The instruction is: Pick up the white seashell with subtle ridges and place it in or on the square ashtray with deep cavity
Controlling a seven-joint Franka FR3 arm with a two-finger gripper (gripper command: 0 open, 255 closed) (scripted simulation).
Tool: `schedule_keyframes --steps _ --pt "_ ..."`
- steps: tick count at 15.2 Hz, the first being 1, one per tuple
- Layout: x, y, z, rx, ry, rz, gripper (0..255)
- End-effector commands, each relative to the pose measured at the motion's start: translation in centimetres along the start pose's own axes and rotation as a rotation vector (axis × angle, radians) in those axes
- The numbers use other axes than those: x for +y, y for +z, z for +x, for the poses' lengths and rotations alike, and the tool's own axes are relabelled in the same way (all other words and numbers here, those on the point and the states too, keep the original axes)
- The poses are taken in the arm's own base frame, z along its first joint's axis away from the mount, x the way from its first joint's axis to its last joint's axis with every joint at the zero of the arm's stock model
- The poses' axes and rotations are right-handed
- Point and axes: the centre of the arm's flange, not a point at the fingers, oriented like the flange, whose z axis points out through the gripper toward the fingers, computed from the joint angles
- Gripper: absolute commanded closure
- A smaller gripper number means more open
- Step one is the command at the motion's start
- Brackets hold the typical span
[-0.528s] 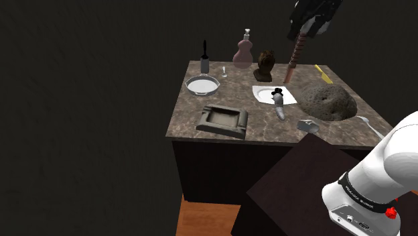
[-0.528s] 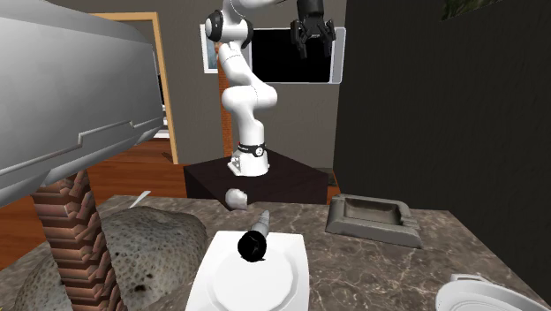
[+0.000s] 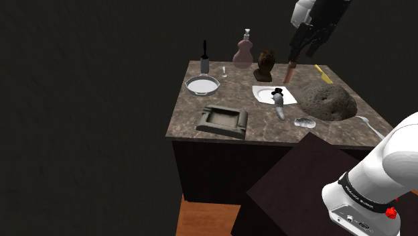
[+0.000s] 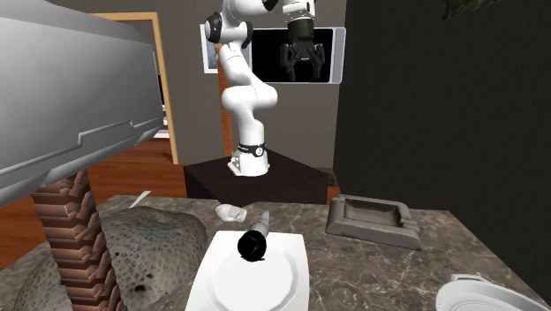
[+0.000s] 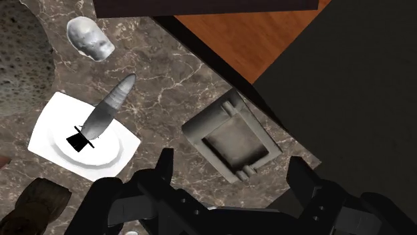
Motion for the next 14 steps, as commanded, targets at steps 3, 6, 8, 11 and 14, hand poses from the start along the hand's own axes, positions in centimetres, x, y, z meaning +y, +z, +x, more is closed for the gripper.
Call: schedule_keyframes --steps 3,6,8,11,14 --pt "2.6 4.6 -0.4 -0.03 -0.002 -0.019 0" --pt "4.6 7.8 -0.7 -0.052 -0.003 -0.033 0" --pt "6.0 9.9 -1.0 -0.067 -0.004 -0.042 0" --pt "8.1 13.1 -1.4 -0.09 -0.005 -0.056 0" --pt "10.3 16.1 -1.9 -0.112 -0.006 -0.071 0"
